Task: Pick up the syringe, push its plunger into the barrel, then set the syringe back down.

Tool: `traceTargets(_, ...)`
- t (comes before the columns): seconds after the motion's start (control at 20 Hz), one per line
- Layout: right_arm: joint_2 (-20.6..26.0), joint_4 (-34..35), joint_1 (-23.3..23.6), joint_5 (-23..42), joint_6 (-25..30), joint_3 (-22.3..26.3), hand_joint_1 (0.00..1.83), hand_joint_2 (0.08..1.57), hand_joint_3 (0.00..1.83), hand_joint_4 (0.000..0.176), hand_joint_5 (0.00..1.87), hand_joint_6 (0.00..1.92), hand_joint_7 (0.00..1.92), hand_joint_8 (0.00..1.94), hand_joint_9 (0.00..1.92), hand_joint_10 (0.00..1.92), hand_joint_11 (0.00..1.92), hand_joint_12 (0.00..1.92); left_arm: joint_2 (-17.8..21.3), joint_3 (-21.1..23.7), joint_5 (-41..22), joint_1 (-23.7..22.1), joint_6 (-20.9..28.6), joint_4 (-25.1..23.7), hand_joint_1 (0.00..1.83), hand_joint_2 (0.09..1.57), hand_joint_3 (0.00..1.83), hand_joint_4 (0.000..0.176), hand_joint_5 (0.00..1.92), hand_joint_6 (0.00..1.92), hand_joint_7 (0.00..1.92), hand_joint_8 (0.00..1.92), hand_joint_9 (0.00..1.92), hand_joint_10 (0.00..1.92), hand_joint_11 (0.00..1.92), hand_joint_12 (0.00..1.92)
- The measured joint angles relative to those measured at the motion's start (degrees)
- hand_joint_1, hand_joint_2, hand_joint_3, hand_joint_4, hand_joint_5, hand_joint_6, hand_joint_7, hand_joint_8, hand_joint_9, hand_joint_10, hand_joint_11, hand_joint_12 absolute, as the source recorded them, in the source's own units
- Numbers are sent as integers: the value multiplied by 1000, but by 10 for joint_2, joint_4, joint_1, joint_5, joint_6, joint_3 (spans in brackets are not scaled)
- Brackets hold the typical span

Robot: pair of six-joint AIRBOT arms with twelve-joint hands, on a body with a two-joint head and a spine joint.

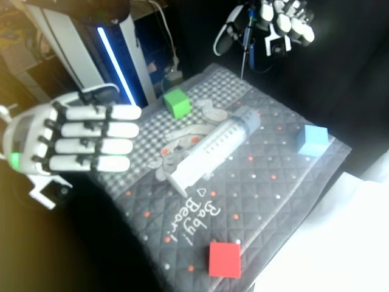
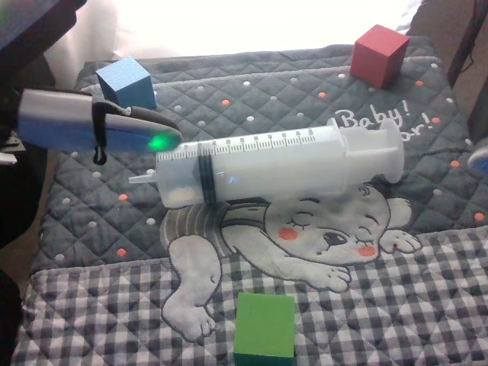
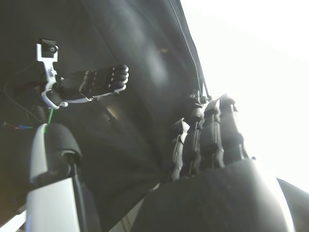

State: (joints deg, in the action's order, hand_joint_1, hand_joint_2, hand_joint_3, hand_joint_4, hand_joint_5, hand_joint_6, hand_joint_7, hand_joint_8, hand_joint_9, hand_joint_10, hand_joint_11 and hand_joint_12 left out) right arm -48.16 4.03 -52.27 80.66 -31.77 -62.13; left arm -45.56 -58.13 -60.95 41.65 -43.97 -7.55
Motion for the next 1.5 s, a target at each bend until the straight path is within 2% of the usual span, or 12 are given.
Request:
traceTargets(0.2, -1, -1, 0, -2, 0, 0, 626, 725, 4, 24, 144, 0, 171, 0, 183, 0, 46, 273, -14, 0, 38, -15, 0, -25, 630, 764, 0, 0, 229, 0, 231, 1, 191, 0, 10, 410)
traceTargets(0.25, -1, 0, 0, -5, 0, 0, 623, 721, 2, 28, 150, 3, 173, 1, 187, 2, 43, 271, -22, -4, 51, -23, 6, -43, 677, 727, 0, 10, 159, 4, 137, 12, 87, 10, 1, 162)
traceTargets(0.3, -2, 0, 0, -5, 0, 0, 625, 714, 0, 29, 153, 4, 175, 2, 186, 2, 42, 269, -30, -10, 64, -29, 14, -56, 677, 732, 0, 15, 166, 6, 141, 10, 96, 13, 0, 89)
traceTargets(0.35, -4, 0, 0, -5, 0, -1, 625, 712, 0, 31, 150, 2, 168, 0, 172, 0, 25, 260, -39, -20, 85, -39, 29, -71, 661, 754, 6, 0, 160, 2, 128, 3, 86, 6, 0, 17)
traceTargets(0.55, -8, 0, 0, -9, 0, -2, 625, 709, 0, 38, 137, 0, 126, 0, 153, 0, 21, 250, -51, -41, 127, -57, 65, -110, 628, 760, 2, 0, 142, 0, 136, 4, 130, 16, 140, 59)
traceTargets(0.6, -8, 0, 0, -9, 0, -2, 630, 714, 1, 25, 139, 1, 122, 0, 152, 0, 19, 249, -58, -48, 143, -64, 79, -121, 575, 743, 0, 0, 131, 0, 122, 0, 112, 7, 134, 56)
traceTargets(0.7, -9, 0, 0, -9, 0, -2, 615, 703, 0, 37, 145, 4, 129, 4, 163, 5, 39, 257, -73, -58, 184, -80, 97, -158, 510, 703, 0, 0, 116, 0, 122, 2, 105, 3, 98, 40)
traceTargets(0.8, -9, 2, -2, -10, 0, -3, 644, 711, 1, 18, 153, 5, 149, 10, 179, 10, 61, 265, -79, -60, 206, -93, 110, -190, 517, 711, 0, 0, 121, 3, 137, 7, 109, 4, 82, 35)
traceTargets(1.1, -15, 6, -5, -10, 0, 0, 608, 728, 4, 23, 155, 4, 149, 5, 170, 4, 68, 267, -103, -94, 270, -117, 183, -268, 565, 695, 0, 0, 94, 5, 148, 12, 133, 17, 108, 51)
traceTargets(1.2, -15, 4, -5, -12, 0, 0, 626, 729, 3, 4, 156, 3, 149, 3, 167, 2, 63, 268, -108, -94, 282, -121, 184, -285, 565, 700, 0, 0, 101, 7, 147, 9, 142, 17, 124, 57)
traceTargets(1.3, -15, 8, -5, -13, 0, 0, 626, 719, 0, 0, 159, 3, 154, 4, 173, 4, 65, 274, -115, -102, 288, -122, 200, -302, 555, 705, 1, 0, 103, 6, 143, 5, 133, 9, 104, 49)
traceTargets(1.5, -15, 2, -5, -12, 0, 4, 612, 739, 7, 7, 176, 5, 167, 5, 188, 7, 59, 276, -140, -126, 318, -129, 248, -354, 512, 684, 0, 0, 105, 6, 142, 5, 139, 9, 118, 58)
